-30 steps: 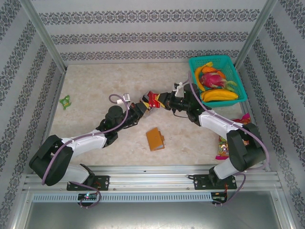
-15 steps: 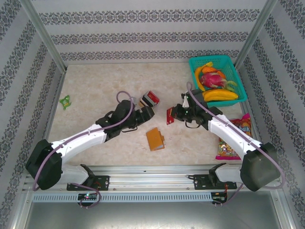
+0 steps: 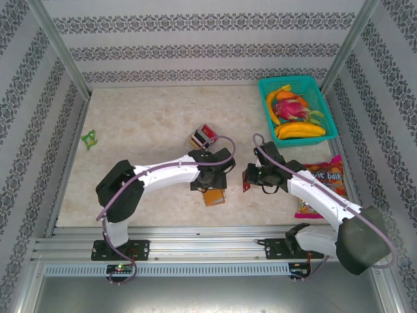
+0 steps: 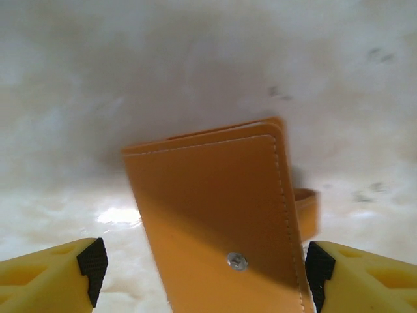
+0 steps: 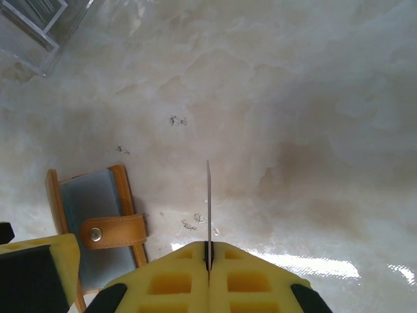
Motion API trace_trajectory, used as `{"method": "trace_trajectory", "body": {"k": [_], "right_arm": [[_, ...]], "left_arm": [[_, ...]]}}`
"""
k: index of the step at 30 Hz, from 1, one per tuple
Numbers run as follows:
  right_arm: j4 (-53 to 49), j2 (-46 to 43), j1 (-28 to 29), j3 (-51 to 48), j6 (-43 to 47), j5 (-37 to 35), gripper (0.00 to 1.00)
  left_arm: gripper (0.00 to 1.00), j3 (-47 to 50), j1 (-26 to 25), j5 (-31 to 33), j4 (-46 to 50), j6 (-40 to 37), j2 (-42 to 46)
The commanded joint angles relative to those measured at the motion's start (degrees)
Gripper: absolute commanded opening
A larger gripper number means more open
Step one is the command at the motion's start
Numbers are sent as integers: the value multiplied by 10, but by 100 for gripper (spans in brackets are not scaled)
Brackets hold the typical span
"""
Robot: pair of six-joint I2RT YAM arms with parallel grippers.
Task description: Put the credit cards into the card holder
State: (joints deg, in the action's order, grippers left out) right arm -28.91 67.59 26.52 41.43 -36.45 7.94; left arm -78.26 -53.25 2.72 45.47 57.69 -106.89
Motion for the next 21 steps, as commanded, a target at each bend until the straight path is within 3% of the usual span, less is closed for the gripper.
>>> {"method": "trace_trajectory", "body": {"k": [1,4,14,16,21], "right_arm": [[9,-8,9,-8,-1,-12,8],[25,-9,10,-14,5,10,8],[63,13,25,-11,7,72,9],[72,18,29,-9,4,79,9],[92,33,37,0,-11,97,9]], "left_arm": [[78,-21,-3,15,62,10,-3],[67,-24,-4,18,64,8,-2],[5,35,0,23,10,10,68],[0,50,1,21,-8,4,85],[0,71,4,13,-55,-16,129]]}}
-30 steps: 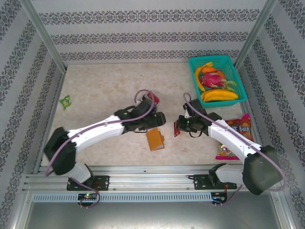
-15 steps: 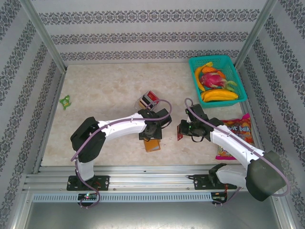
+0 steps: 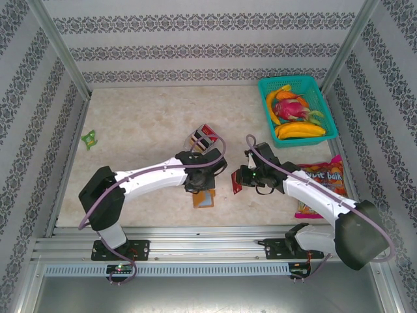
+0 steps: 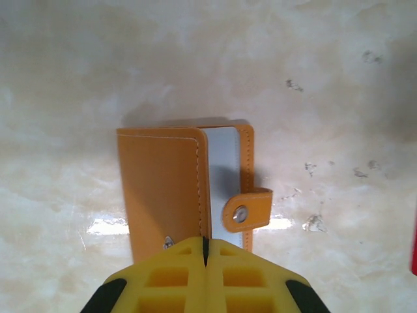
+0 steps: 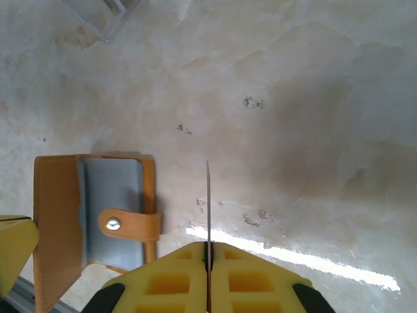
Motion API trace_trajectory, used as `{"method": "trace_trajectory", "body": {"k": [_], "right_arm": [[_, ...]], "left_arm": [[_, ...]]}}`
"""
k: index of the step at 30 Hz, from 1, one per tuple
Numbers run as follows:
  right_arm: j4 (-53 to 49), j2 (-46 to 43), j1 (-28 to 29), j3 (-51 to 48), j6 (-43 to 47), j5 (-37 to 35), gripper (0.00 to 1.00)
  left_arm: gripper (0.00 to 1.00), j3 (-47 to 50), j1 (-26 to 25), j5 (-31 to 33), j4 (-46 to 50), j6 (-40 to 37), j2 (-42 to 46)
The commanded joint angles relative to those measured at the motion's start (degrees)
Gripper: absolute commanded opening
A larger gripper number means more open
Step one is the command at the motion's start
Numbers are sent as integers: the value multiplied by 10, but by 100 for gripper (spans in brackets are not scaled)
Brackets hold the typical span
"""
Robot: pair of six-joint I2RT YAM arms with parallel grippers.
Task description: Put the credit cards into the card holder
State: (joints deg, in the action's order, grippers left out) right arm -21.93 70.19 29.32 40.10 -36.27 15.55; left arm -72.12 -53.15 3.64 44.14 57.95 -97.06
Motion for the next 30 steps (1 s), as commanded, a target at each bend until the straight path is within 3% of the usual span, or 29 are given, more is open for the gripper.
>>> {"method": "trace_trajectory", "body": {"k": [1,7,13,18,21,30], "right_arm": [[28,8,11,15,-14,28,9],[61,14,35,24,-39,55,9],[16,74,108,92,-46,-24,8],[5,150,153,154,-53,-41,8],[-6,180,176,183,-56,-77,8],[-18,260,202,257,-67,-81,8]], "left_arm": [[0,16,4,1,-58,-22,42],[0,135,47,-44,-210,-4,126],[0,260,95,-107,-363,4,190],[0,337,143,-181,-483,14,212],[0,367,168,-214,-510,9,229],[0,398,194,-241,-522,3,281]]}}
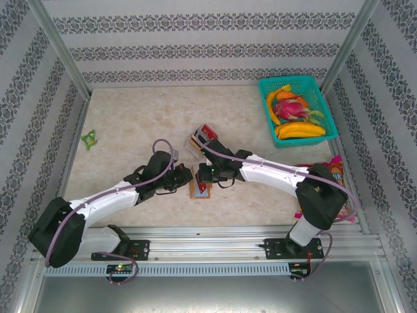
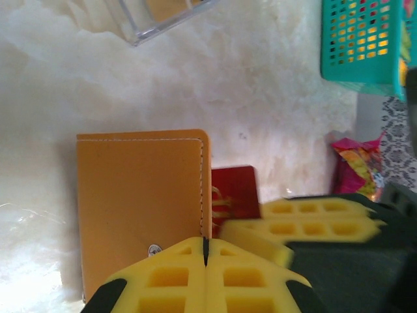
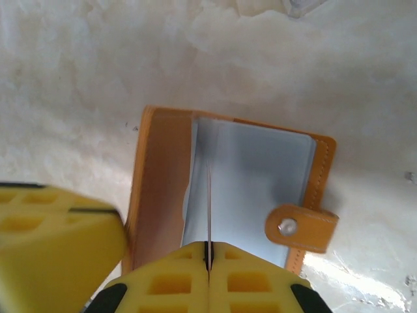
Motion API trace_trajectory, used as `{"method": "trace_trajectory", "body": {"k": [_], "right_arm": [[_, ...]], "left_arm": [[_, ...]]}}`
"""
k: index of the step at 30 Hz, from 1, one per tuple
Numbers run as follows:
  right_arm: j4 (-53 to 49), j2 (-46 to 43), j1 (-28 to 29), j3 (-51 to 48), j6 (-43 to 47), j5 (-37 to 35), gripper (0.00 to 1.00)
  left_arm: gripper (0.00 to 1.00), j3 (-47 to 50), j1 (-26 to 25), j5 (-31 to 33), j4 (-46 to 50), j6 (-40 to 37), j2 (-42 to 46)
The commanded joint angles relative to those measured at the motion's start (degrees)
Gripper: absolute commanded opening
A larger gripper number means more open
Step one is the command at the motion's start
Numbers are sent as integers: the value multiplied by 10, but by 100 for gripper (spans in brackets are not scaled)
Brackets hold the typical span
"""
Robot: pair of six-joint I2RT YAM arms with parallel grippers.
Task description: Put the credit cards into the card holder
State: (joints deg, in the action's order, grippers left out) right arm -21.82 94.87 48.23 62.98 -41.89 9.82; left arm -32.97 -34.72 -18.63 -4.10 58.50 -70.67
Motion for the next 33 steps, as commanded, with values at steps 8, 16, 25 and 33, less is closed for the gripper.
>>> {"method": "trace_trajectory", "body": {"k": [8,16,25,33], "right_arm": [[-117,52,25,43,-50,-167,6],[-78,8,-8,-22,-42,-134,7],[-46,-26,-3,-30,-51,-135,6],[-19,-7,-5,-19,-51,-104,7]], "left_arm": [[0,31,26,-12,-27,-1,25],[0,49,43,-13,4,-28,27],[9,18,54,39,143,-91,39],[27,4,54,76,206,-106,18]]}}
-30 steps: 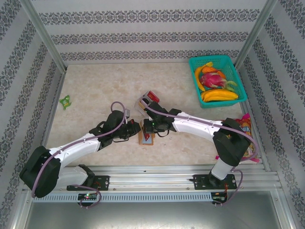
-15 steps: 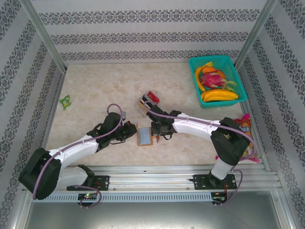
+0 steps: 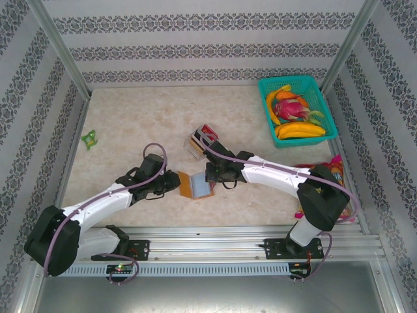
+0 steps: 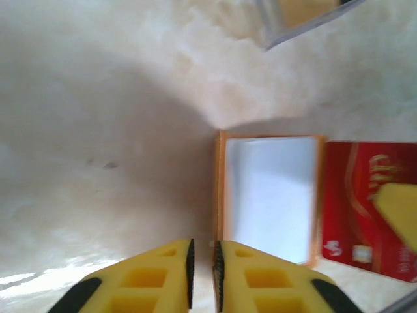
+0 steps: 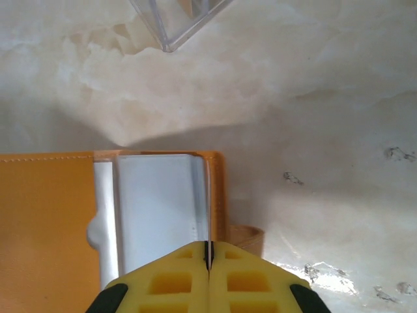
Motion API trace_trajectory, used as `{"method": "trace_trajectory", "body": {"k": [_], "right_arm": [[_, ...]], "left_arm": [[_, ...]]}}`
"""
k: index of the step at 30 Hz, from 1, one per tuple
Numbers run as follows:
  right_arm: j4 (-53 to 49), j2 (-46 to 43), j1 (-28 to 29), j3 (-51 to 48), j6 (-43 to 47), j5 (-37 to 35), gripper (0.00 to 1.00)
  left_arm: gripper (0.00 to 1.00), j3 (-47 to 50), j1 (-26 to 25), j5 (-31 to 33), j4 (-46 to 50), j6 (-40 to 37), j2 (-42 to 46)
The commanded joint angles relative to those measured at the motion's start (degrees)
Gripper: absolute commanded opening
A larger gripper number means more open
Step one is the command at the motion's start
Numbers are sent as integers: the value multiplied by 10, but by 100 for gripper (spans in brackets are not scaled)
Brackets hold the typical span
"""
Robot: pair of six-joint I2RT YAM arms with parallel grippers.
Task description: Put the credit cards into the card holder
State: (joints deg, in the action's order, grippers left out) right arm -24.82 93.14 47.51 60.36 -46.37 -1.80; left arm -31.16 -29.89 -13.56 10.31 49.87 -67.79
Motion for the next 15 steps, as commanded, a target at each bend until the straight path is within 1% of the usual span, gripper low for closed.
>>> {"method": "trace_trajectory", "body": {"k": [1,5,11,15], "right_arm": [[15,11,2,4,-7,14,7],[14,18,-2,-2,-11,15,7],[15,14,-12,-24,-8,16,6],[18,15,-13,-30,-9,25,6]], "left_arm": [[28,-15,6,24,60,-22,-14],[34,-17,6,2,32,-34,-29],[47,-4,5,-48,-29,-34,-35],[51,3,6,-69,-60,-27,-41]]}}
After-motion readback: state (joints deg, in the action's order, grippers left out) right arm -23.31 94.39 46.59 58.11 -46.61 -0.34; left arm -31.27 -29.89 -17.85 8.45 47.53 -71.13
